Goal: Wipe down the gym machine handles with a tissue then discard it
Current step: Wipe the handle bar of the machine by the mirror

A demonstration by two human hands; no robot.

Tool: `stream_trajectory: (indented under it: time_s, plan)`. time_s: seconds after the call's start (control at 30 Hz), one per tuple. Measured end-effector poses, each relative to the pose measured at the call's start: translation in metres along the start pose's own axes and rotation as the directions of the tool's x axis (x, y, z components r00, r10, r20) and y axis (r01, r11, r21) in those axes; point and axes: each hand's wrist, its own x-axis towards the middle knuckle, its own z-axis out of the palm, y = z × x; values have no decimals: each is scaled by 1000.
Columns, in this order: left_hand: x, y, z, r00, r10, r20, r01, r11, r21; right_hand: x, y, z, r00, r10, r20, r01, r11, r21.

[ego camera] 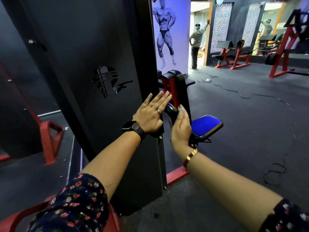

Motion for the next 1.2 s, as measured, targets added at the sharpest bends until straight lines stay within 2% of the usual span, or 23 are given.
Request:
stream_trajectory:
  time_s: [0.07, 0.13, 0.2, 0.27, 0.33, 0.4, 0.47, 0.5, 0.57, 0.67, 0.7, 0.77, 0.83, 0.9, 0.93, 1.0, 1.07, 1.2]
  plan:
    - [0, -1, 0, 1000, 4, 14, -4, 1000, -3, 18, -18, 4, 986, -102, 136, 125, 977, -175]
    - [1, 0, -1, 1000, -5, 11, 5, 1000, -28, 23, -23, 4, 966, -167, 196, 217, 938, -269]
    - [2, 2, -3, 1000, -18, -17, 16, 998, -64, 18, -18, -1, 952, -233, 201, 282, 920, -272]
    - [2, 5, -5, 999, -30, -36, 27, 995, -93, 7, -2, -8, 953, -235, 192, 274, 939, -210]
    - [3, 8, -7, 999, -41, -34, 37, 993, -111, -9, 16, -19, 987, -97, 131, 116, 983, -141]
    - [4, 14, -9, 999, -29, -18, 26, 991, -131, -23, 37, -30, 975, 196, 104, -190, 979, -69]
    - [8, 22, -13, 1000, 18, -12, -19, 989, -148, -28, 60, -43, 848, 502, 169, -517, 854, 56]
    - [12, 26, -15, 999, 48, -18, -50, 988, -145, -25, 68, -49, 776, 595, 208, -626, 768, 135]
    - [23, 36, -20, 993, 121, -14, -122, 983, -139, -13, 62, -64, 681, 684, 263, -732, 626, 269]
    - [42, 59, -24, 975, 220, 6, -216, 960, -177, 12, 42, -92, 627, 718, 302, -767, 503, 398]
    - [51, 70, -25, 976, 217, -1, -213, 955, -208, 21, 39, -102, 620, 718, 318, -770, 478, 423]
    - [67, 97, -35, 995, 98, 21, -83, 924, -374, 35, 33, -120, 606, 717, 344, -781, 453, 430]
    - [82, 120, -39, 968, -97, 231, 213, 802, -558, 46, 26, -135, 614, 700, 365, -780, 467, 416]
    - [102, 140, -29, 869, -206, 450, 469, 636, -613, 56, 24, -153, 631, 682, 369, -770, 495, 402]
    - [110, 150, -22, 827, -231, 512, 543, 560, -625, 61, 22, -165, 640, 681, 356, -765, 520, 380]
    - [124, 164, -6, 771, -254, 584, 630, 436, -643, 71, 19, -185, 656, 673, 341, -753, 558, 347]
    - [138, 183, 13, 733, -214, 646, 679, 296, -672, 83, 22, -209, 670, 674, 311, -742, 592, 315]
    - [172, 226, 43, 591, -54, 804, 798, -105, -594, 115, 38, -262, 660, 707, 253, -751, 614, 243]
